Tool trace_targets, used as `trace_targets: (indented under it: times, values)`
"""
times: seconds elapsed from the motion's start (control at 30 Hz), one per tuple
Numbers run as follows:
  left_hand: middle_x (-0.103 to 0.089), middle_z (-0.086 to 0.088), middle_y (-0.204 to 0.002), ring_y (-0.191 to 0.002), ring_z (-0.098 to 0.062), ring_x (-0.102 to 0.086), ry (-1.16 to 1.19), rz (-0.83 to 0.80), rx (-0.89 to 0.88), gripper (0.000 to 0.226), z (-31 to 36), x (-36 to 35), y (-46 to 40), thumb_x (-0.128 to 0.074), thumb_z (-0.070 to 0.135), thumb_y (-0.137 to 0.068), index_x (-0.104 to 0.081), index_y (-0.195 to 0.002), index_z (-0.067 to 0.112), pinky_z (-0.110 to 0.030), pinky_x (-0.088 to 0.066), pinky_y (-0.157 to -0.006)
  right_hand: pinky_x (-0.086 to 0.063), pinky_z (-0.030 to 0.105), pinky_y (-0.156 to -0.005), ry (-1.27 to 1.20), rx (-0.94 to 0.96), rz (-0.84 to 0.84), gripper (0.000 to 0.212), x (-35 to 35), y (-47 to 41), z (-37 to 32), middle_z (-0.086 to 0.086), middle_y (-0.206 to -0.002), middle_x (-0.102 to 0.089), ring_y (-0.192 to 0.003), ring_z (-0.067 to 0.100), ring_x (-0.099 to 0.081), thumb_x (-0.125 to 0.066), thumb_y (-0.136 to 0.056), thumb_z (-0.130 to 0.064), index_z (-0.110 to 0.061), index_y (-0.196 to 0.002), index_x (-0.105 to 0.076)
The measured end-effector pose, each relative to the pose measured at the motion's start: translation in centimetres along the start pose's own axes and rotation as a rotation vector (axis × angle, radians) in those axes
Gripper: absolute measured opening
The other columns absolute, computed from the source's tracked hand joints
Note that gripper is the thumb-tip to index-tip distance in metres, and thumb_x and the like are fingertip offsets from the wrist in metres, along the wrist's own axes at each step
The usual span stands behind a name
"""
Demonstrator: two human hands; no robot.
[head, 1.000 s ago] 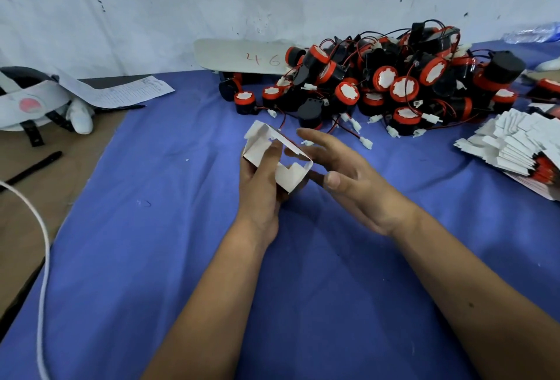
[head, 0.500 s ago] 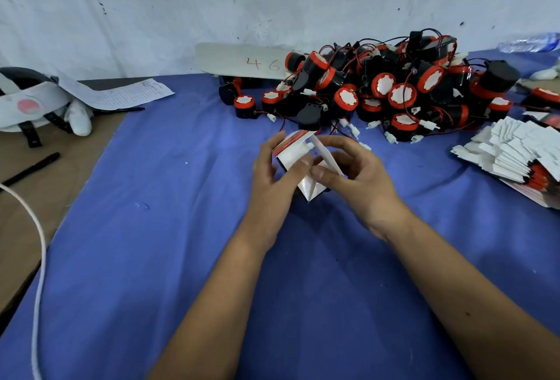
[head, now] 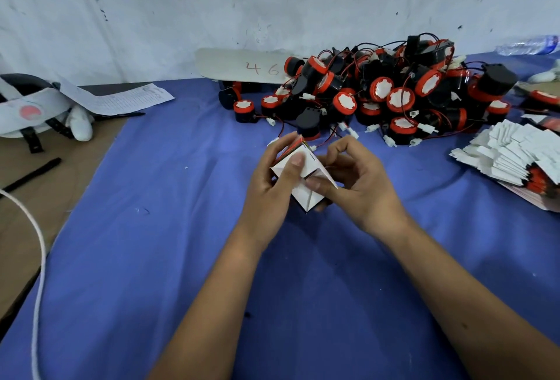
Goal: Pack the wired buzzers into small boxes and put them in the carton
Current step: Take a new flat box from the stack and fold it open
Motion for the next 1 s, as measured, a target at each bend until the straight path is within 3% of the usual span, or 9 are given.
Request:
trace_targets:
  times: [0.07,0.2,0.3,0.5,0.6,0.73,0.83,0.9,1.0]
  values:
    - [-0.071,0.002,-0.125,-0.11,-0.017,-0.071,-0.054,0.039,-0.026,0.033,0.1,0.1,0.0,-0.057,0.043,-0.1,-0.064,-0.129,0.032,-0.033,-0.059,-0.086,-0.06,0.04,-0.054,-0.019,-0.013,-0.022,0.036,-0.2,0.1,-0.2,0.013,-0.11,-0.07,-0.093,0.03,-0.074,-0.081,-0.085,-0.012,-0.015,-0.099,-0.047]
    - [-0.073,0.002,-0.115,-0.097,-0.01,-0.072,-0.141,0.145,-0.087,0.033,0.5,1.1,0.0,-0.058,0.042,-0.1,-0.066,-0.124,0.02,-0.023,-0.056,-0.077,-0.061,0.057,-0.065,-0.048,-0.022,-0.143,0.049,-1.3,0.3,-0.3,0.029,-0.11,-0.057,-0.097,0.042,-0.063,-0.084,-0.077,-0.023,-0.006,-0.105,-0.048]
    - [-0.074,0.005,-0.112,-0.097,-0.01,-0.072,-0.197,0.183,-0.126,0.032,0.7,1.5,0.1,-0.059,0.045,-0.099,-0.067,-0.121,0.023,-0.024,-0.056,-0.077,-0.059,0.045,-0.068,-0.131,-0.069,-0.163,0.051,-1.6,0.4,-0.1,0.03,-0.11,-0.057,-0.091,0.036,-0.066,-0.078,-0.08,-0.035,-0.003,-0.106,-0.047]
    - [-0.068,0.029,-0.111,-0.103,0.0,-0.067,-0.289,0.176,-0.084,0.039,0.1,1.1,0.2,-0.044,0.058,-0.1,-0.061,-0.125,0.033,-0.015,-0.051,-0.08,-0.062,0.049,-0.069,0.23,-0.03,-0.001,0.062,-1.2,0.6,0.2,0.0,-0.11,-0.065,-0.101,0.023,-0.069,-0.082,-0.068,-0.054,-0.025,-0.113,-0.051]
    - [-0.064,0.024,-0.121,-0.113,-0.001,-0.062,-0.305,0.145,-0.095,0.045,0.0,0.9,0.3,-0.036,0.057,-0.103,-0.055,-0.135,0.033,-0.02,-0.051,-0.09,-0.063,0.042,-0.076,0.251,-0.032,0.022,0.07,-1.1,0.6,0.2,-0.001,-0.117,-0.067,-0.103,0.019,-0.07,-0.075,-0.074,-0.056,-0.03,-0.132,-0.047]
    - [-0.047,0.004,-0.149,-0.137,-0.014,-0.05,-0.213,-0.057,-0.102,0.062,0.0,-0.5,0.7,-0.056,0.05,-0.095,-0.033,-0.152,0.046,-0.03,-0.053,-0.102,-0.063,0.039,-0.072,-0.063,-0.085,0.049,0.059,-0.9,0.4,-0.1,0.009,-0.118,-0.069,-0.104,0.028,-0.072,-0.072,-0.089,-0.038,-0.024,-0.139,-0.046]
    - [-0.02,0.0,-0.166,-0.153,-0.02,-0.031,-0.278,-0.144,-0.162,0.089,0.4,-1.2,1.1,-0.069,0.03,-0.09,-0.016,-0.16,0.043,-0.031,-0.055,-0.104,-0.062,0.037,-0.073,-0.097,-0.103,0.08,0.05,-0.5,0.4,-0.4,0.008,-0.118,-0.071,-0.105,0.026,-0.072,-0.068,-0.092,-0.03,-0.023,-0.137,-0.048]
    - [0.003,0.008,-0.171,-0.157,-0.011,-0.02,-0.377,-0.103,-0.21,0.102,0.8,-1.3,1.2,-0.08,0.023,-0.086,-0.013,-0.161,0.04,-0.022,-0.055,-0.099,-0.063,0.042,-0.076,-0.078,-0.11,0.081,0.047,-0.4,0.4,-0.2,0.006,-0.119,-0.07,-0.108,0.025,-0.071,-0.068,-0.092,-0.032,-0.025,-0.135,-0.051]
    - [-0.007,0.007,-0.172,-0.153,-0.009,-0.03,-0.372,-0.058,-0.224,0.099,0.9,-1.0,1.0,-0.083,0.018,-0.087,-0.019,-0.162,0.032,-0.022,-0.057,-0.094,-0.063,0.045,-0.082,-0.114,-0.122,0.032,0.047,-0.7,0.4,0.0,0.005,-0.123,-0.068,-0.114,0.026,-0.069,-0.066,-0.094,-0.031,-0.026,-0.138,-0.051]
Point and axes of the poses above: each hand's wrist, its own y-axis away from the middle knuckle, its own x-axis out of the back of the hand, z = x × y, the point moved 7 cm from there along -y, towards the middle knuckle
